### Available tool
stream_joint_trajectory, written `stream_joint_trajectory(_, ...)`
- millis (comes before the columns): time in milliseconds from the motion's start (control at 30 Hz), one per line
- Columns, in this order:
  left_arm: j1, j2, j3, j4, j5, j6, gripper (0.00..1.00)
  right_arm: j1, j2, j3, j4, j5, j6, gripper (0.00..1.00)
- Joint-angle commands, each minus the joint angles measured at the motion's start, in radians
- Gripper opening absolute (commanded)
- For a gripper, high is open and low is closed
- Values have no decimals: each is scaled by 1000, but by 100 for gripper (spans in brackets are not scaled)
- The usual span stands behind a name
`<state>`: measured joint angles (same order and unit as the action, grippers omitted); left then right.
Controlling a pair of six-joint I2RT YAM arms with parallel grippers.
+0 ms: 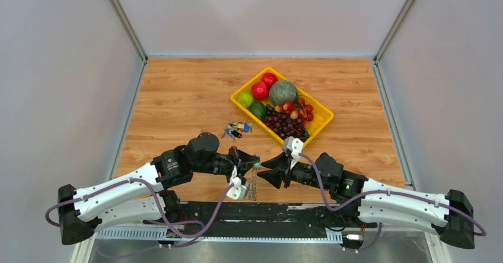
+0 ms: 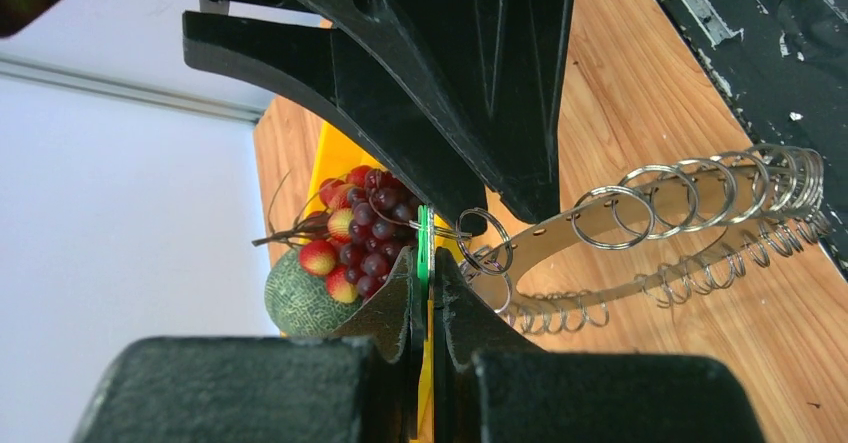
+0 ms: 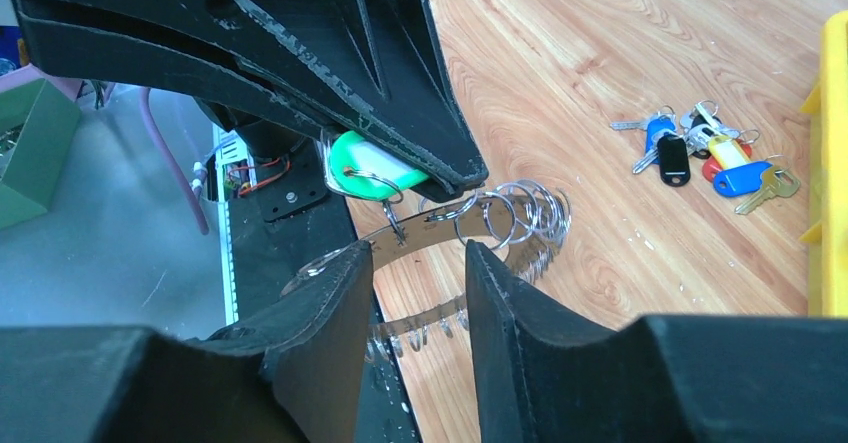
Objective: Remove the keys from the keyring
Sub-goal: Remove the key from the keyring.
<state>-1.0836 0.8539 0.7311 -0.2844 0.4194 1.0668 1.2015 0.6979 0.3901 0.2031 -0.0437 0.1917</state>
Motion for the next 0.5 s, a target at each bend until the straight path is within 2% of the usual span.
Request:
stream_joint_trajectory(0,4,-9,4,22,53,23,0,-3,23,30,85,-26,-28,43)
stream_joint_trajectory(300,3,-5,3,22,58,22,0,-3,25,32,122,-33,-42,45)
stream_joint_trajectory(467,4,-4,4,22,58,23,0,-3,28,31,128,-26,-48,34)
